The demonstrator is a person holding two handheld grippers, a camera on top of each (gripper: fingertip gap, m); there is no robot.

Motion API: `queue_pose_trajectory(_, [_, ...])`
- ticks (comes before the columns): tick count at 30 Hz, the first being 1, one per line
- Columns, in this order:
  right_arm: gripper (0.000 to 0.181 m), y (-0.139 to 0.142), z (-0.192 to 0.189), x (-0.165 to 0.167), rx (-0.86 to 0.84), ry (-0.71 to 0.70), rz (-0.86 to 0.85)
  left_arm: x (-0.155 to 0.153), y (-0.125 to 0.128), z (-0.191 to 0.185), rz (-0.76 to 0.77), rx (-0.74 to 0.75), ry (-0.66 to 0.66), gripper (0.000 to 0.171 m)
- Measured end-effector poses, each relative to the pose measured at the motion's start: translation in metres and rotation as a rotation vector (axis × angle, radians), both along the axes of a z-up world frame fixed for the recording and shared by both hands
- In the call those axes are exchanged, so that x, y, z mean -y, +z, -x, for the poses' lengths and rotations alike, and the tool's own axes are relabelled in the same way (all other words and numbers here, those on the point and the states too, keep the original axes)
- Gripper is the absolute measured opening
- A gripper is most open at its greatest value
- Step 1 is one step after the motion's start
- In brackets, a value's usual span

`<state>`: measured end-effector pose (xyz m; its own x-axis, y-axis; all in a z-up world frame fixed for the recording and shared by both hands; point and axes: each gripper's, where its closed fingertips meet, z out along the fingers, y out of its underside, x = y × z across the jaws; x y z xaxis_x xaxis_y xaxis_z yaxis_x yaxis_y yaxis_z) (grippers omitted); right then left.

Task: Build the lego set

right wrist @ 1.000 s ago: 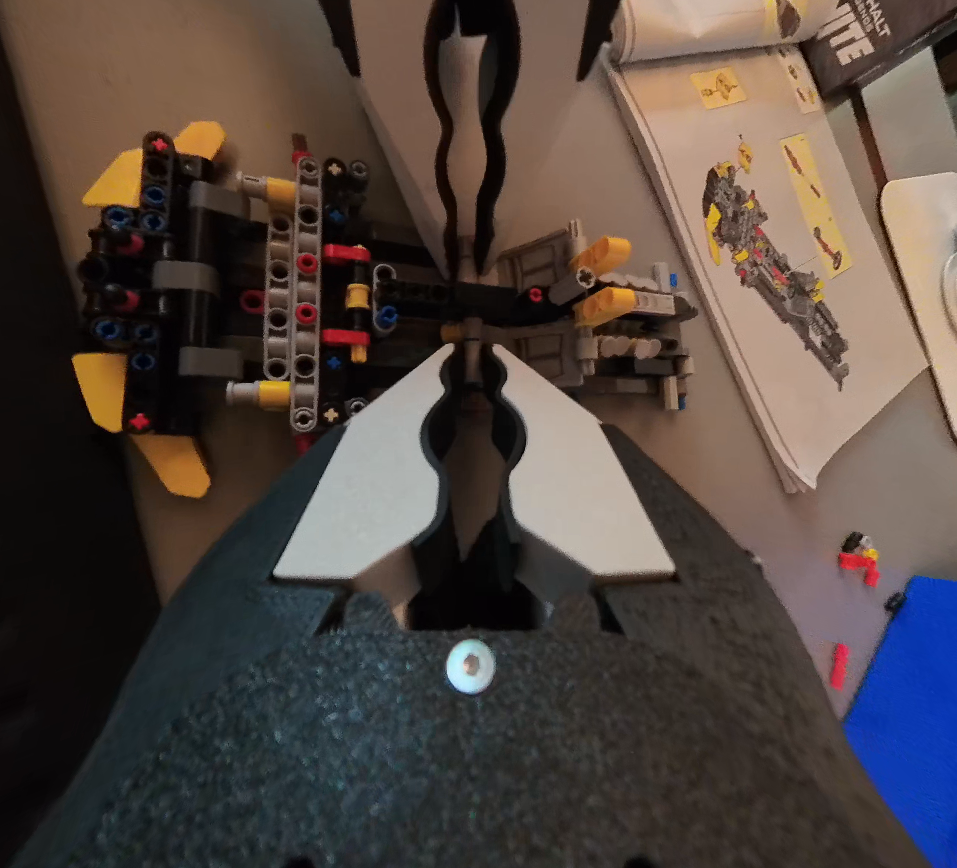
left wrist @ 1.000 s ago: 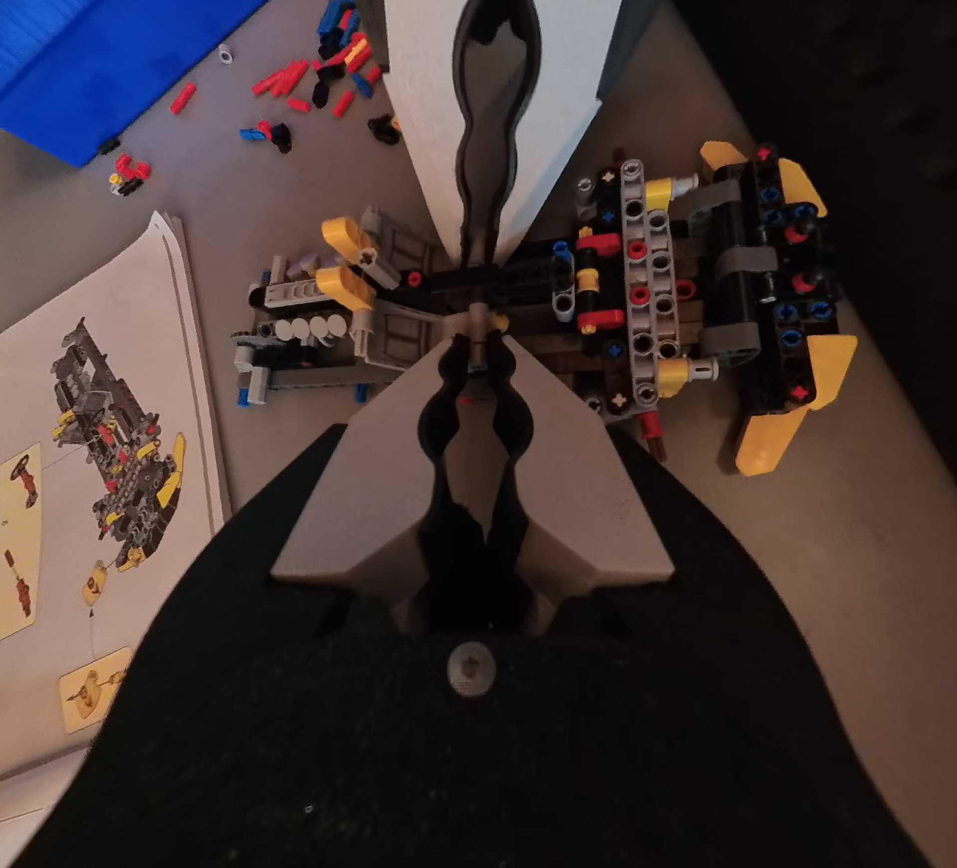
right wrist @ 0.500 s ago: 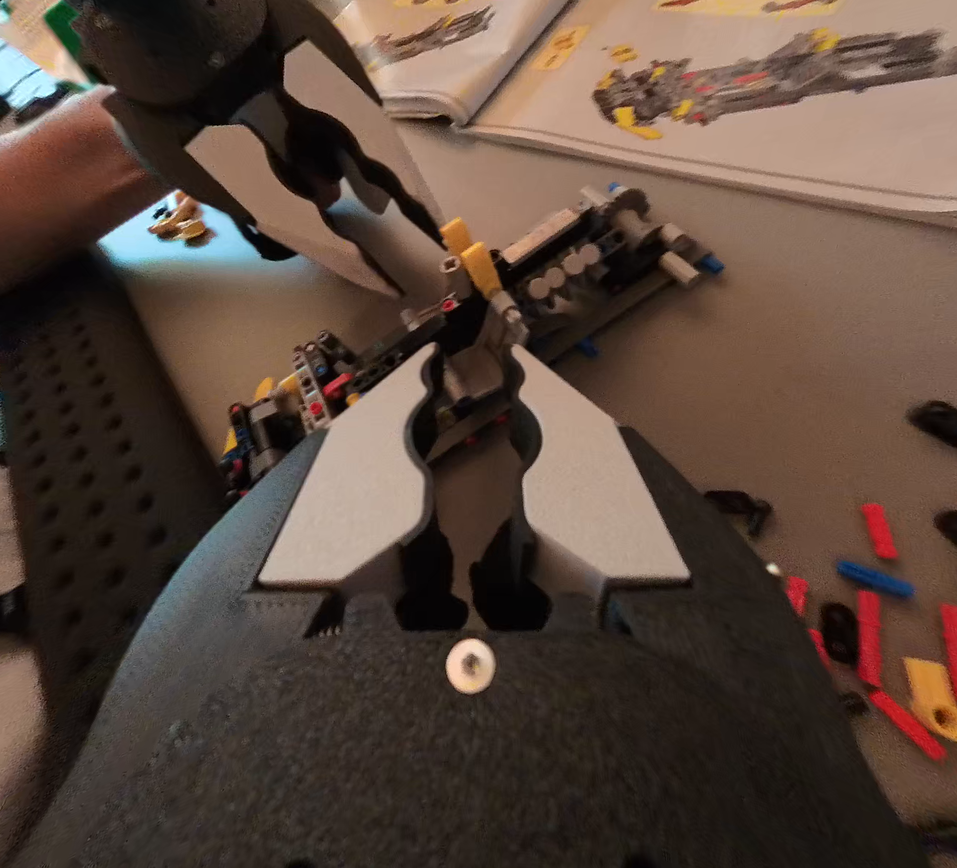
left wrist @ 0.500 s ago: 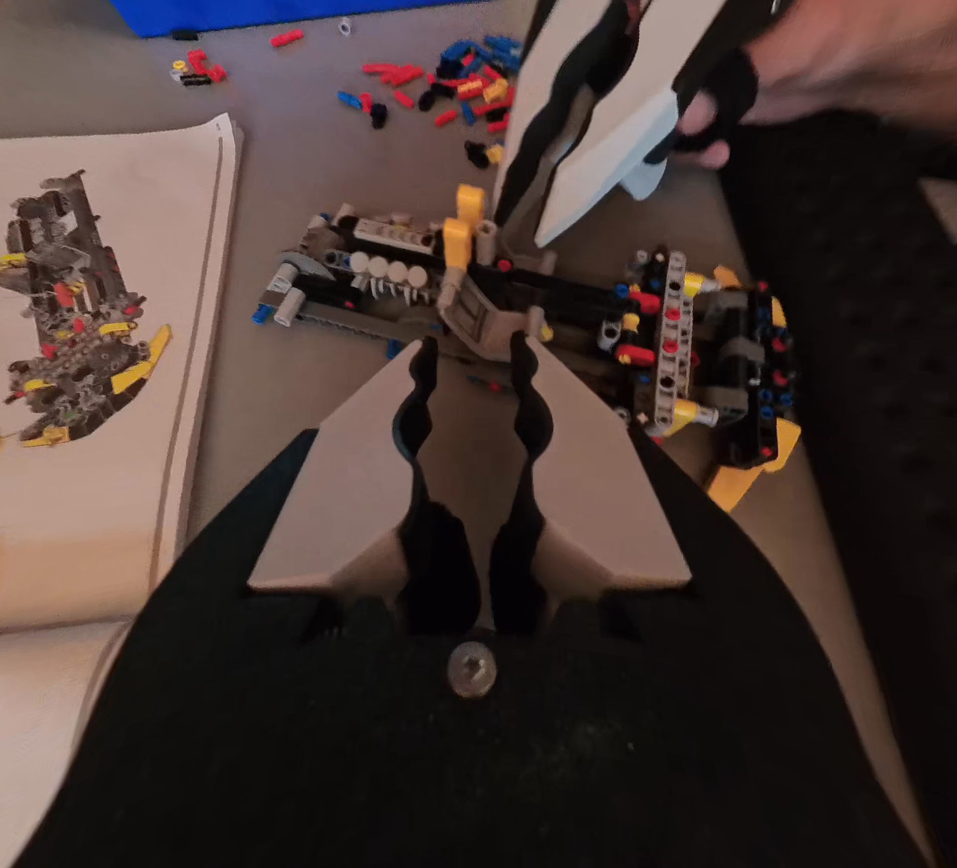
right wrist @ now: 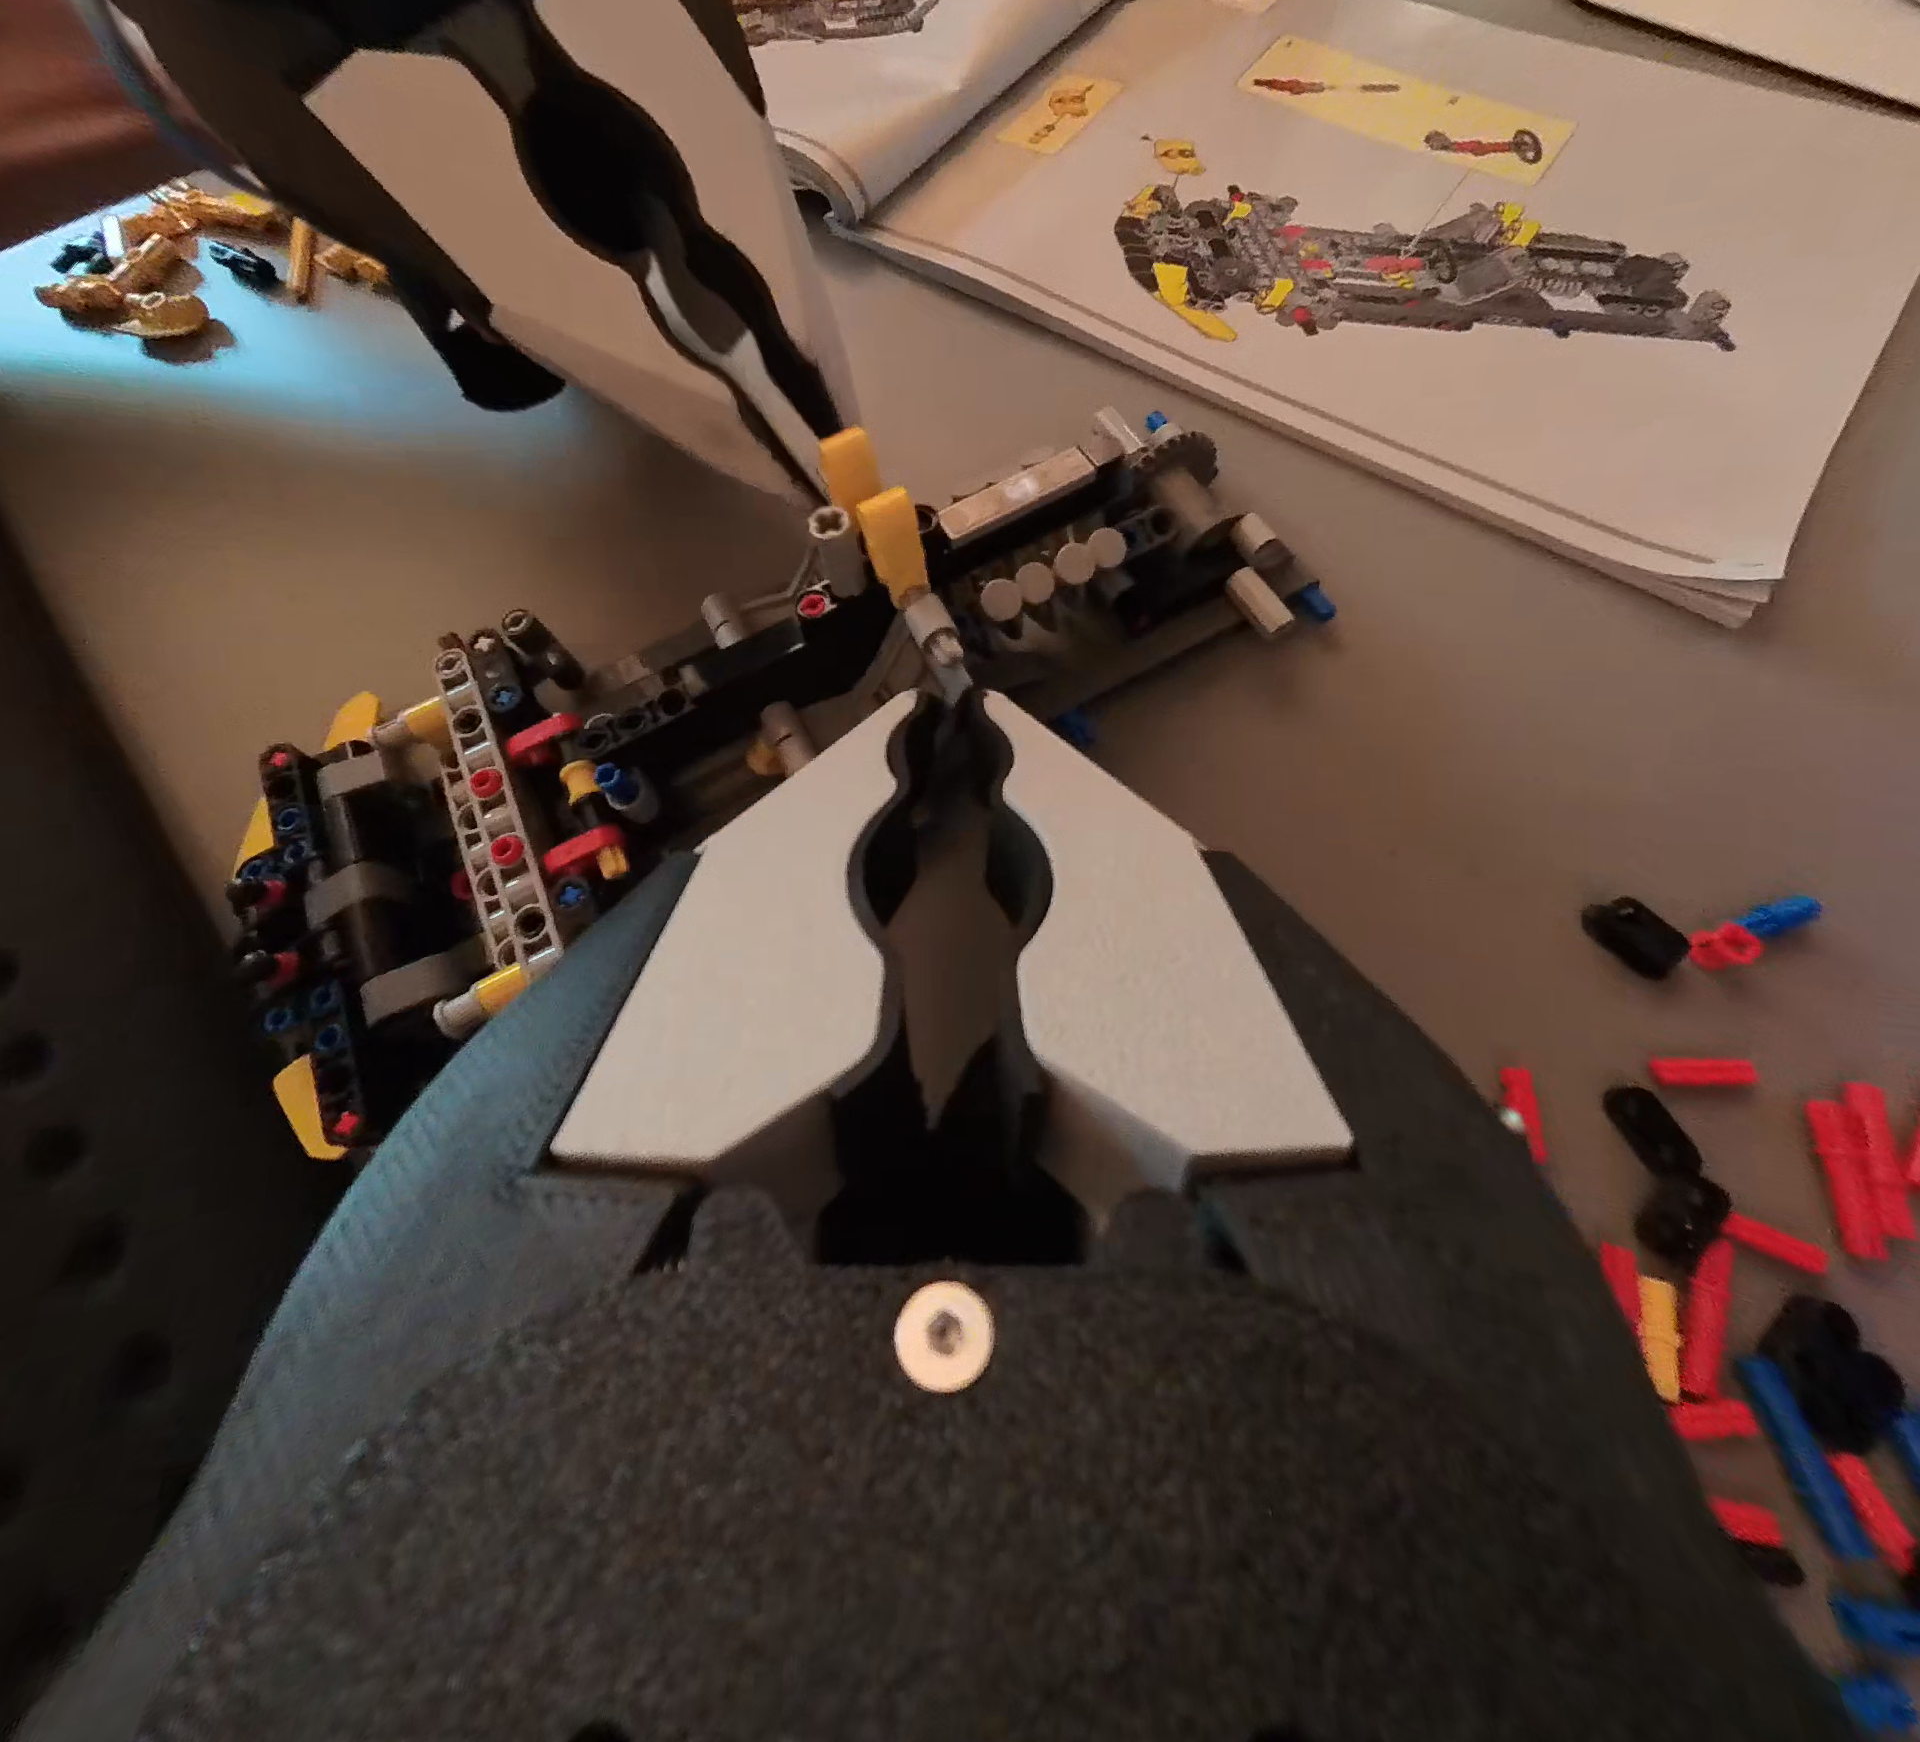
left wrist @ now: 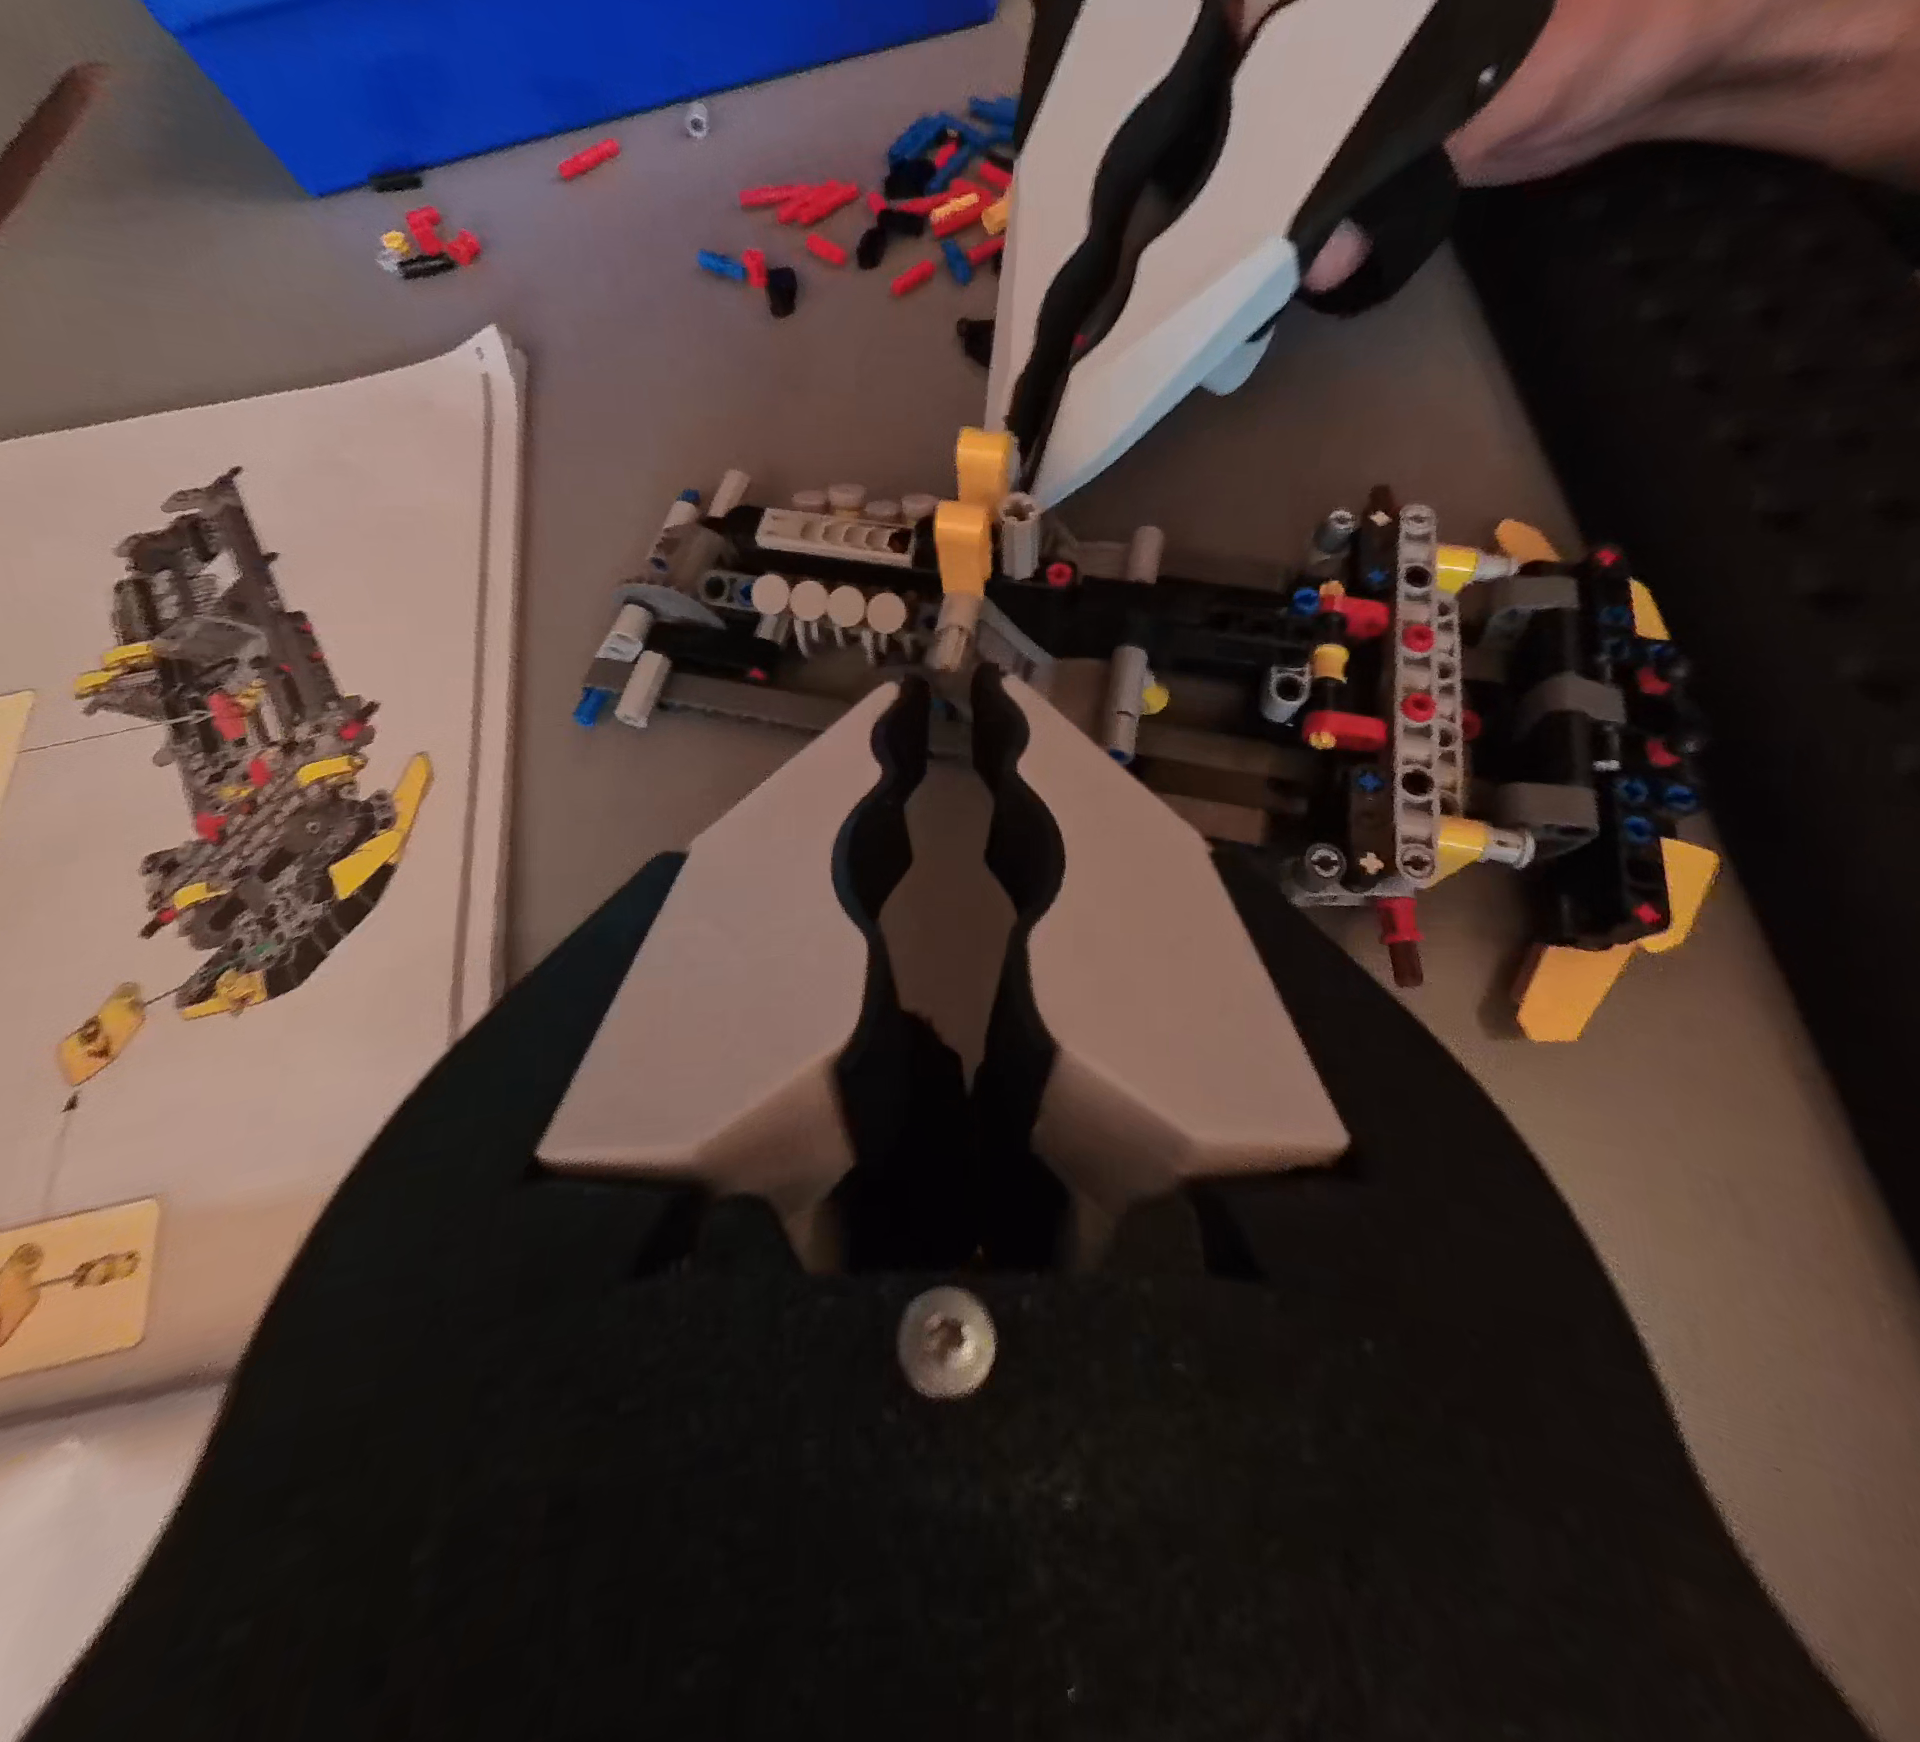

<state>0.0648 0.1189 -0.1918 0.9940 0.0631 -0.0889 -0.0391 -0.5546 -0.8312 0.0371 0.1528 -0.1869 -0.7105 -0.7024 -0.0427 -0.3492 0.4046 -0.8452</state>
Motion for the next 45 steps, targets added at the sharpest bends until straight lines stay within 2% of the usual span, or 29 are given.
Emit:
queue_pose_trajectory(4, [0.004, 0.001, 0.006, -0.001, -0.043, 0.075, -0.002, 0.007, -0.004, 0.001, 0.072, -0.061, -0.07, 0.003])
queue_pose_trajectory(10, [0.004, -0.001, 0.009, -0.005, -0.077, 0.13, 0.053, 0.005, -0.004, 0.002, 0.058, -0.049, -0.104, 0.001])
queue_pose_trajectory(18, [0.004, -0.001, 0.007, -0.004, -0.129, 0.07, 0.006, 0.005, -0.004, 0.002, 0.079, -0.088, -0.08, 0.002])
queue_pose_trajectory(21, [0.023, -0.005, 0.007, 0.007, -0.181, 0.036, 0.072, -0.003, -0.01, 0.01, 0.055, -0.144, -0.062, 0.011])
queue_pose_trajectory(23, [0.023, -0.003, 0.023, 0.016, -0.239, 0.109, 0.076, -0.005, -0.015, 0.019, 0.06, -0.188, -0.066, 0.016])
queue_pose_trajectory(24, [0.021, -0.001, 0.03, 0.019, -0.232, 0.139, 0.054, -0.004, -0.017, 0.024, 0.067, -0.213, -0.076, 0.016])
queue_pose_trajectory(27, [0.018, -0.008, 0.03, 0.02, -0.071, 0.137, 0.042, 0.001, -0.02, 0.031, 0.054, -0.233, -0.099, 0.013])
queue_pose_trajectory(28, [0.014, -0.009, 0.033, 0.02, -0.064, 0.15, 0.051, 0.003, -0.022, 0.034, 0.041, -0.243, -0.109, 0.007])
queue_pose_trajectory(33, [0.011, -0.01, 0.036, 0.016, -0.106, 0.14, 0.077, 0.013, -0.021, 0.036, 0.028, -0.234, -0.134, 0.0])
queue_pose_trajectory(36, [0.002, -0.014, 0.033, 0.016, -0.04, 0.116, 0.09, 0.016, -0.023, 0.035, -0.018, -0.212, -0.13, 0.0])
queue_pose_trajectory(42, [0.006, -0.012, 0.036, 0.013, 0.038, 0.102, 0.081, 0.011, -0.024, 0.035, -0.068, -0.185, -0.087, 0.0])
queue_pose_trajectory(44, [0.01, -0.009, 0.038, 0.013, 0.013, 0.128, 0.068, 0.004, -0.022, 0.036, -0.078, -0.206, -0.018, 0.004])
queue_pose_trajectory(45, [0.012, -0.007, 0.038, 0.014, 0.005, 0.137, 0.058, -0.003, -0.022, 0.037, -0.091, -0.228, 0.057, 0.005])
